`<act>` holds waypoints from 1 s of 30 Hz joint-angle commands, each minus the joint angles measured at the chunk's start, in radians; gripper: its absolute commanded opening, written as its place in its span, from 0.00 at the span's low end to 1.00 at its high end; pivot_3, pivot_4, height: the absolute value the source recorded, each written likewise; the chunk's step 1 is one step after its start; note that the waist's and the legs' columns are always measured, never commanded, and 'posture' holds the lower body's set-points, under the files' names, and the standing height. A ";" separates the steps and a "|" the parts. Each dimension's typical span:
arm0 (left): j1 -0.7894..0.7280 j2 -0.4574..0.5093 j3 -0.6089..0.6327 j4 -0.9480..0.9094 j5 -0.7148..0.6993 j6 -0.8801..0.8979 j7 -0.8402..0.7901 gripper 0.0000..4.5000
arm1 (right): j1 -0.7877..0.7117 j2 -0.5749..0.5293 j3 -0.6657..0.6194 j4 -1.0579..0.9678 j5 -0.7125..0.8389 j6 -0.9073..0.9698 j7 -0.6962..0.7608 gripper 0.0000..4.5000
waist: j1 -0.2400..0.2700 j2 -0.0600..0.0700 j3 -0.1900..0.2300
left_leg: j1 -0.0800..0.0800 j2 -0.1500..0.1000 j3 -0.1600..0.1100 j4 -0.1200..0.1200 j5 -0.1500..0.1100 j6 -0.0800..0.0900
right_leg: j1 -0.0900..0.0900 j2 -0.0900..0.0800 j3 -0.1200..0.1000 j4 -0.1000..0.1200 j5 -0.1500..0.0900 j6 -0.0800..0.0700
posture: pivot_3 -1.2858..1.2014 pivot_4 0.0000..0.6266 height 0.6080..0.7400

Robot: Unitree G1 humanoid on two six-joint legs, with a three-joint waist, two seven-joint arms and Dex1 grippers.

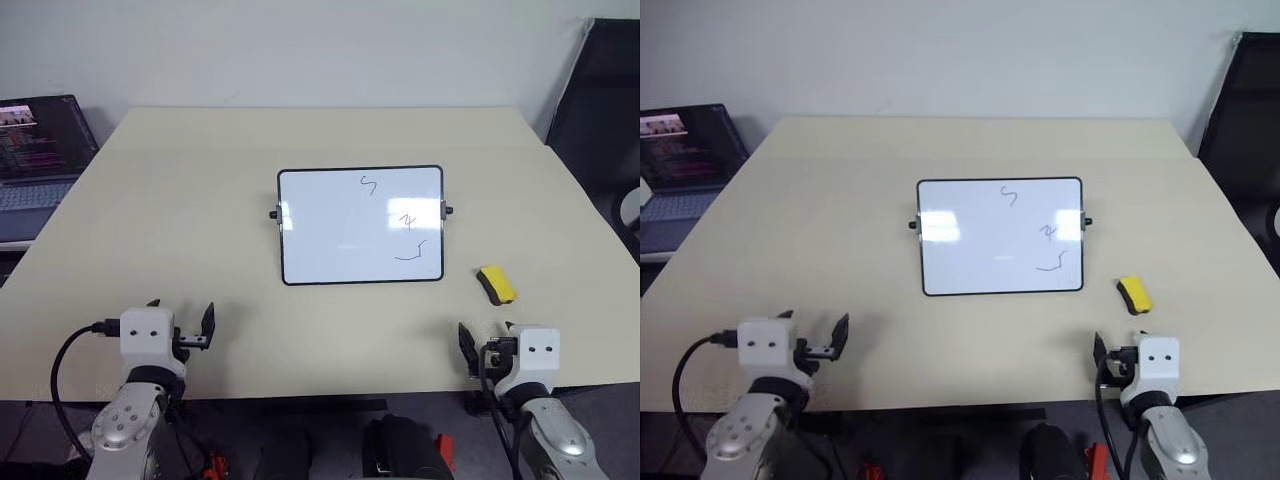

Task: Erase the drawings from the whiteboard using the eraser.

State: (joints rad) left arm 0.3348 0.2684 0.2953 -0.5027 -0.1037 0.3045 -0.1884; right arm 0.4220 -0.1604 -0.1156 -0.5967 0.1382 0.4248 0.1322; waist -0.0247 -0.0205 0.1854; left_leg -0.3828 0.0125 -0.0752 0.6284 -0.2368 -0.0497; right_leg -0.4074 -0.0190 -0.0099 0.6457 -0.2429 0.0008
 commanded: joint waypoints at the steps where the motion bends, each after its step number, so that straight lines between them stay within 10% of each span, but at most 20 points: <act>1: -0.008 -0.003 -0.004 -0.072 0.002 -0.003 0.009 1.00 | -0.015 -0.011 -0.006 -0.030 0.005 -0.002 0.008 0.99 | 0.000 0.000 0.000 | 0.000 0.000 0.000 0.000 0.000 0.000 | 0.000 0.000 0.000 0.000 0.000 0.000 | 0.52 0.24 1.00; 30: -0.176 -0.006 -0.107 0.033 -0.001 -0.049 -0.016 1.00 | -0.126 -0.022 -0.066 0.110 -0.011 -0.076 -0.010 0.99 | -0.001 -0.001 -0.001 | 0.001 -0.002 0.001 -0.001 -0.001 -0.001 | 0.000 0.002 0.000 0.001 0.002 0.005 | 0.52 0.24 1.00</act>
State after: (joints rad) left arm 0.1577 0.2576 0.1853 -0.4235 -0.0990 0.2721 -0.2004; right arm 0.2889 -0.1821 -0.1652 -0.4769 0.1312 0.3795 0.1265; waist -0.0252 -0.0214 0.1848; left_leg -0.3823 0.0102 -0.0746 0.6277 -0.2376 -0.0507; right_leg -0.4071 -0.0172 -0.0103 0.6465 -0.2407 0.0062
